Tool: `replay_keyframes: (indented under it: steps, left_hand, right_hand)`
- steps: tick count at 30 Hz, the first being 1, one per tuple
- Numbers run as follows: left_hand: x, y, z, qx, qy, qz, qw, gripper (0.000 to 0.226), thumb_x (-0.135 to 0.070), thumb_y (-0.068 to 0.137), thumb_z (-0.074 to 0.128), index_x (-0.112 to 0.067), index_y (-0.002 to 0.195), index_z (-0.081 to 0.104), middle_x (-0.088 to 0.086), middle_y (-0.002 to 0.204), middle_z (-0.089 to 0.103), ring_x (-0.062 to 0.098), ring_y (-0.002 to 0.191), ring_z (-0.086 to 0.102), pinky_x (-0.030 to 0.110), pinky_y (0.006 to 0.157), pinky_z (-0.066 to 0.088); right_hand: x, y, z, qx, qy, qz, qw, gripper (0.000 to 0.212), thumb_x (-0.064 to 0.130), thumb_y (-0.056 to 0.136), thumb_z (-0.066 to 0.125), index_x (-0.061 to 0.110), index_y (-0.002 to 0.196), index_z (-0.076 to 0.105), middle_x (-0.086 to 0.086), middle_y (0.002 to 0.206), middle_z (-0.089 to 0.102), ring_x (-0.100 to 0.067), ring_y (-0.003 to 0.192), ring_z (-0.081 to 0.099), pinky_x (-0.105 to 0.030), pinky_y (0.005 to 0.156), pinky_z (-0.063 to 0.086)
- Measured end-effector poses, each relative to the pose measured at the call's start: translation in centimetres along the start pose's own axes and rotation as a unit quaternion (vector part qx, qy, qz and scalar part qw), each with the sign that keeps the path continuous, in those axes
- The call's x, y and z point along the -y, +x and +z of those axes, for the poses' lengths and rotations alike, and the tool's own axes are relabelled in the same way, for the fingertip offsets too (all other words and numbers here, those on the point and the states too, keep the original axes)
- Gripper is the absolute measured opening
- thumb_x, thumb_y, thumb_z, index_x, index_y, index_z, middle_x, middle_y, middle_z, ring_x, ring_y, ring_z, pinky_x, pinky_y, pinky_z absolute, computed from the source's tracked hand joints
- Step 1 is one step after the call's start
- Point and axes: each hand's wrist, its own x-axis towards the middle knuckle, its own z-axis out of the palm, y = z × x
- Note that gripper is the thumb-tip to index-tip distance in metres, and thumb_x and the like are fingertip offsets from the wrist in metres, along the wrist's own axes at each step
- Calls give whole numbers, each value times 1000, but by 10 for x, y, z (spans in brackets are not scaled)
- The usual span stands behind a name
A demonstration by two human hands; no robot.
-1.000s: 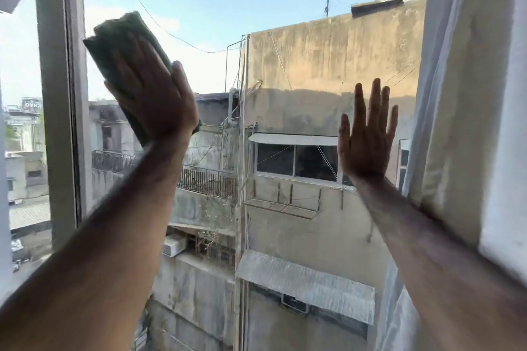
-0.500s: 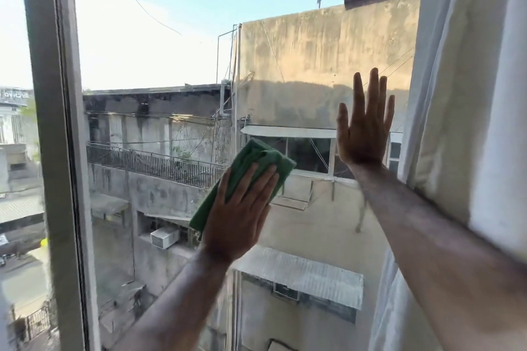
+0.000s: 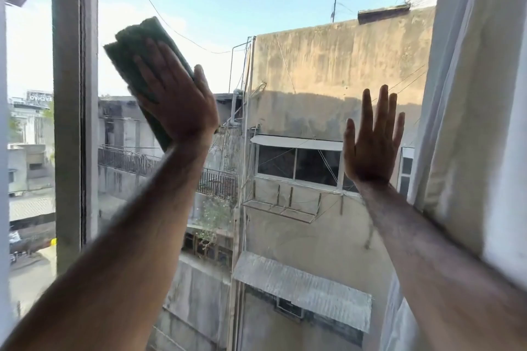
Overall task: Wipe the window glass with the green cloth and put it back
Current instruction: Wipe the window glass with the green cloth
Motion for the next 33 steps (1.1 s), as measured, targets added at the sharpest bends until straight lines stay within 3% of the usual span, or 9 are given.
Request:
replay_keyframes:
  steps: [4,6,8,11,15,19,21,28,33]
  left_hand:
    - [-51,-56,11,21,-14,223,974,77,-63,107,14,-12,164,22,8,172,23,33,159,19,62,127,19]
    - [-44,-93,15,51,-13,347,936,74,-61,108,20,-13,163,25,7,172,24,33,159,19,62,127,19]
    - [-18,-109,15,58,-8,399,915,69,-57,110,28,-13,163,28,6,171,26,32,159,20,62,127,20]
    - [33,-101,9,43,10,366,929,64,-52,111,32,-15,162,30,5,171,28,31,159,21,61,127,21]
    - [74,-55,0,38,47,228,972,65,-53,111,27,-18,165,17,4,174,17,29,161,13,63,128,15]
    - [34,-32,1,21,40,52,998,73,-59,109,18,-13,165,15,10,174,15,32,161,12,65,127,16]
    - [3,-34,3,18,26,11,999,79,-64,106,18,-10,164,19,12,173,18,33,160,16,64,126,20]
    - [-78,-100,24,68,-22,276,959,82,-68,105,23,-10,164,19,12,173,17,32,161,14,63,126,16]
    - [-57,-160,30,114,-40,411,904,78,-63,106,32,-12,164,20,9,174,15,29,162,10,62,127,14]
  right_hand:
    - [0,0,-1,2,9,-3,1000,62,42,112,27,21,171,19,-12,180,13,-29,168,11,-58,134,14]
    - [-1,-1,-2,4,7,-3,1000,62,42,113,27,22,171,18,-12,180,12,-29,168,11,-59,133,14]
    - [-3,-1,-3,6,5,-4,1000,62,42,112,26,23,171,17,-11,180,12,-28,168,11,-59,133,14]
    - [-1,-2,-3,9,5,-4,1000,63,44,111,23,23,171,16,-11,180,12,-28,168,10,-59,133,14]
    - [1,-2,-4,12,2,0,1000,65,46,111,20,23,171,17,-11,180,12,-27,168,10,-58,133,14]
    - [0,-2,-2,5,4,-1,1000,64,46,111,20,22,171,18,-11,180,12,-28,168,10,-58,133,14]
    - [0,-2,-1,5,5,-2,1000,64,45,111,20,22,171,18,-11,180,12,-29,168,10,-59,133,15]
    - [-1,-3,-1,4,-3,-5,1000,64,45,112,23,21,171,19,-12,180,13,-29,168,11,-58,133,15]
    - [-3,-1,2,-1,-10,-13,1000,63,44,113,25,20,170,20,-12,180,14,-29,168,12,-58,133,16]
